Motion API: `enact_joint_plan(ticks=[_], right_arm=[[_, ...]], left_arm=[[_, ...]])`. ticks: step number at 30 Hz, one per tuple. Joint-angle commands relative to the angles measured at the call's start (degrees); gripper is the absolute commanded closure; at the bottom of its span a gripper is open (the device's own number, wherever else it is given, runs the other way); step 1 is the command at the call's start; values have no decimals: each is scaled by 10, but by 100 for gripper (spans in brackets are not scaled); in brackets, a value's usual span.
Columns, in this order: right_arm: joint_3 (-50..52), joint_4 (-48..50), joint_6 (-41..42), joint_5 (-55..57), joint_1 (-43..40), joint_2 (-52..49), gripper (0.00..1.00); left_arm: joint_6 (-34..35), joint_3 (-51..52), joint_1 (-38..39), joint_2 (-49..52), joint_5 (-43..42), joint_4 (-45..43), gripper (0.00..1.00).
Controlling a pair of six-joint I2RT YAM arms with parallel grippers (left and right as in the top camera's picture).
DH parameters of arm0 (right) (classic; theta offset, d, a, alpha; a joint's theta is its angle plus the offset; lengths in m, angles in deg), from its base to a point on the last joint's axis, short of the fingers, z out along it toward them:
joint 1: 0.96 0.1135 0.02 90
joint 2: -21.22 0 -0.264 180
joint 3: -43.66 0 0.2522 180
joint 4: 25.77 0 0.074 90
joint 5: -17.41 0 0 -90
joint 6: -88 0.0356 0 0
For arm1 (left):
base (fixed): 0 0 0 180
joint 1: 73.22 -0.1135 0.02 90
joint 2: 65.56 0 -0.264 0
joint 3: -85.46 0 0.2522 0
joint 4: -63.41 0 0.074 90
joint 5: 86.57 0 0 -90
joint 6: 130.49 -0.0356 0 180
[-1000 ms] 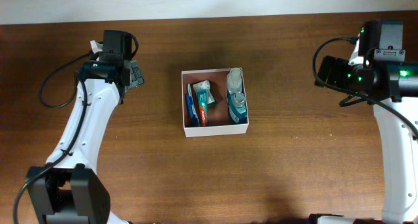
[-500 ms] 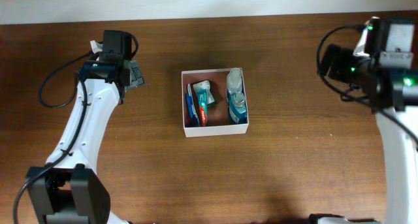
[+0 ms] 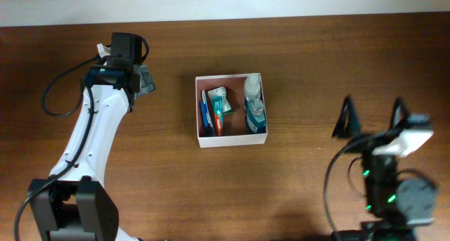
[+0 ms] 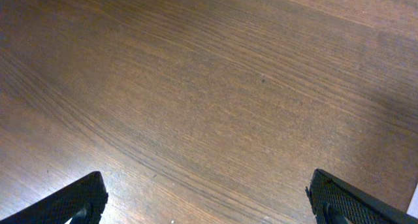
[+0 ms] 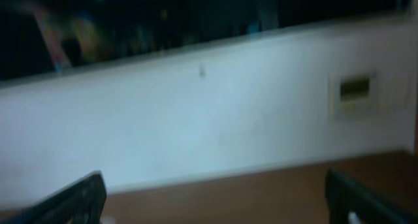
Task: Pack container
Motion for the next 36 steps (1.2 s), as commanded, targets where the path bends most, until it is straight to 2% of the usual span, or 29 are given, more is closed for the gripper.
enact_joint_plan(ticks=[1, 5, 14, 25, 36], right_arm=[[126, 50, -17, -2, 2, 87, 2], [209, 83, -17, -4, 2, 149, 2], [271, 69, -17, -4, 2, 176, 2], [273, -88, -64, -3, 2, 236, 2], [273, -87, -62, -4, 2, 236, 2]], left_arm=[[-3, -6, -1, -7, 5, -1, 1], [-3, -6, -1, -7, 4, -1, 1], [-3, -6, -1, -7, 4, -1, 1], [-3, -6, -1, -7, 4, -1, 1], [-3, -6, -1, -7, 4, -1, 1]])
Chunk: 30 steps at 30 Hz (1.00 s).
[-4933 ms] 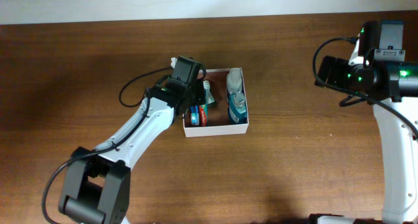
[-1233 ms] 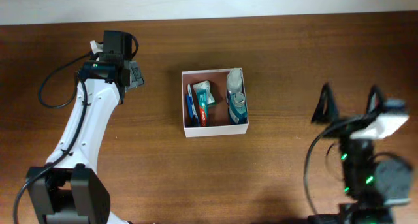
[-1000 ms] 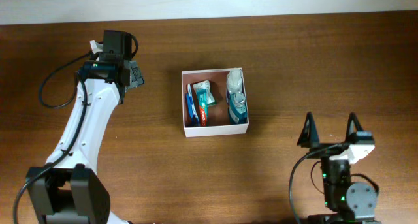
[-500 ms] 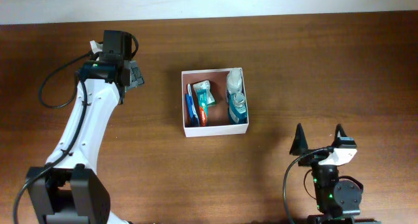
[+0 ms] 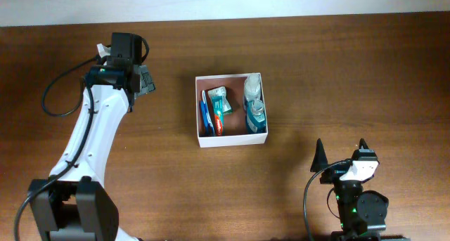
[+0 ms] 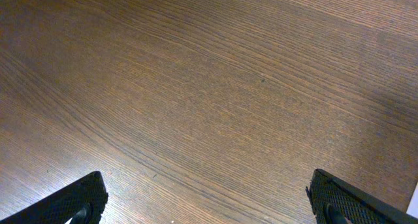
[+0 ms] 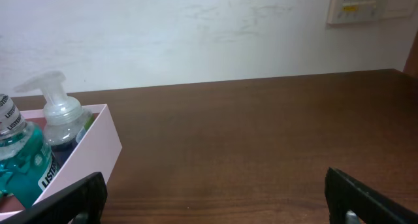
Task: Pack container
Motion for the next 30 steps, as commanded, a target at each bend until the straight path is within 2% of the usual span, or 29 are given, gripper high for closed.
enact_joint_plan(ticks=[1, 24, 30], right_arm=[[3, -5, -6, -3, 2, 7, 2], [3, -5, -6, -3, 2, 6, 2], [3, -5, -6, -3, 2, 6, 2]], left_arm=[[-2, -6, -1, -7, 4, -1, 1], [-2, -1, -1, -7, 4, -1, 1], [-3, 21, -1, -33, 4, 0, 1]])
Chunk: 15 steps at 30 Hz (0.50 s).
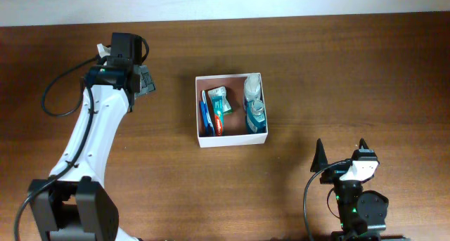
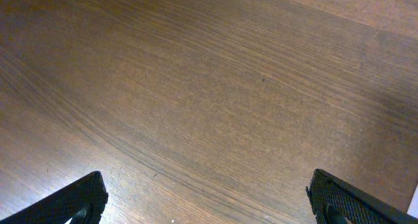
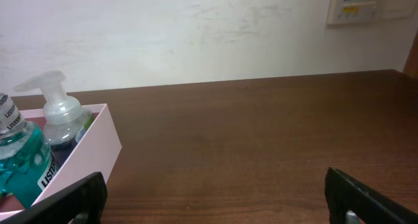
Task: Pack container
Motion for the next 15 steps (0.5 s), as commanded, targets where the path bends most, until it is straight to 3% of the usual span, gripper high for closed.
enact_joint_plan(ticks=[1, 9, 15], right_arm=[[3, -5, -4, -3, 2, 6, 2], [3, -5, -4, -3, 2, 6, 2], [3, -5, -4, -3, 2, 6, 2]], left_arm=[[-3, 24, -1, -38, 4, 1, 1], [-3, 164, 0, -139, -35, -39, 1], [-3, 426, 0, -317, -33, -280, 1]])
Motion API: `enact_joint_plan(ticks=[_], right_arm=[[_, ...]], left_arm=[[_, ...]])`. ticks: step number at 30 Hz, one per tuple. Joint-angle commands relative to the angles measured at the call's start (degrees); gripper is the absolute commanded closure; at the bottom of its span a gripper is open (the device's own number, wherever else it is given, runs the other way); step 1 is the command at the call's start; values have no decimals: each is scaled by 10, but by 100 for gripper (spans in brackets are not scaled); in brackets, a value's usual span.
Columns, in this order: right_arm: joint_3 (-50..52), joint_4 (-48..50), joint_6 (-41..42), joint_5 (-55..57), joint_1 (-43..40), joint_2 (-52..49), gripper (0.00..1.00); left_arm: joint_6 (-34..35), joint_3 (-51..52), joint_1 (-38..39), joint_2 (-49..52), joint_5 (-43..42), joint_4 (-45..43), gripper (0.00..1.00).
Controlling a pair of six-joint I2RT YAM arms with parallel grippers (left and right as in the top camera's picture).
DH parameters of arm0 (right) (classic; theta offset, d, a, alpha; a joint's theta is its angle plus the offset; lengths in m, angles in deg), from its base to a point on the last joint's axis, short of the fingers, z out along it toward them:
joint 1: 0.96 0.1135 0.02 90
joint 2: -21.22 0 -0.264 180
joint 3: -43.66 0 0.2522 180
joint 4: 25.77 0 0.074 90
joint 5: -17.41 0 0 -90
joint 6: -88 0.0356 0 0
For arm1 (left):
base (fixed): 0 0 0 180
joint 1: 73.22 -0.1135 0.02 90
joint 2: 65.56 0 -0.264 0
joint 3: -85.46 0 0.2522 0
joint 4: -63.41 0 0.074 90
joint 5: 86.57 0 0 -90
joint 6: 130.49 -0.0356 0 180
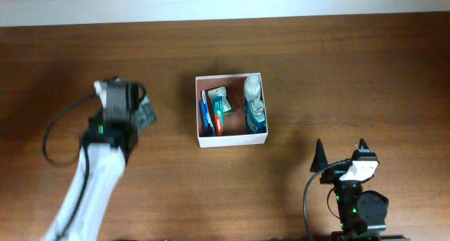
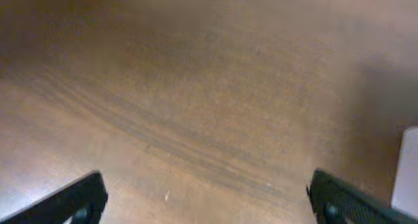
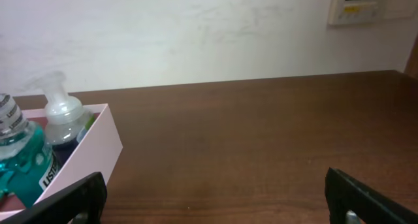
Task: Pack container
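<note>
The white container [image 1: 200,109] stands mid-table and holds a toothbrush, a toothpaste tube [image 1: 219,109], a teal mouthwash bottle [image 1: 256,116] and a clear pump bottle [image 1: 253,90]. My left gripper [image 1: 146,115] hangs open over bare wood left of the container, nothing between its fingers [image 2: 75,198]; the view is blurred, with the box edge [image 2: 405,172] at far right. My right gripper [image 1: 339,152] rests open low at the front right, level with the table. It looks at the container wall [image 3: 81,155], the mouthwash bottle [image 3: 19,162] and the pump bottle [image 3: 62,113].
A white wall [image 3: 196,34] with a small panel [image 3: 358,3] stands behind the table's far edge. Bare brown wood [image 1: 337,72] surrounds the container on all sides.
My left arm has moved toward the front, its gripper now lower and nearer the container's left side, still open. The right arm has not moved.
At first the left gripper was open at the back left and the right gripper was raised, facing the wall. Then the right gripper sat low at the front right, facing the container. It stayed there, and now the left arm has shifted forward.
</note>
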Motion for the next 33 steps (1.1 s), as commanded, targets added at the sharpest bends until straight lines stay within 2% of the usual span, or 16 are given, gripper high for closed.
enact_joint_plan(ticks=[1, 6, 11, 20, 33], right_arm=[[3, -5, -4, -1, 2, 5, 2], [3, -5, -4, -1, 2, 5, 2], [3, -5, -4, -1, 2, 5, 2], [3, -5, -4, -1, 2, 5, 2], [3, -5, -4, -1, 2, 5, 2]], left_arm=[[-2, 151, 0, -121, -4, -113, 1], [-2, 306, 0, -264, -8, -225, 1], [-2, 408, 0, -391, -8, -267, 1], [-2, 483, 0, -512, -12, -267, 1], [-5, 534, -2, -600, -26, -267, 1]])
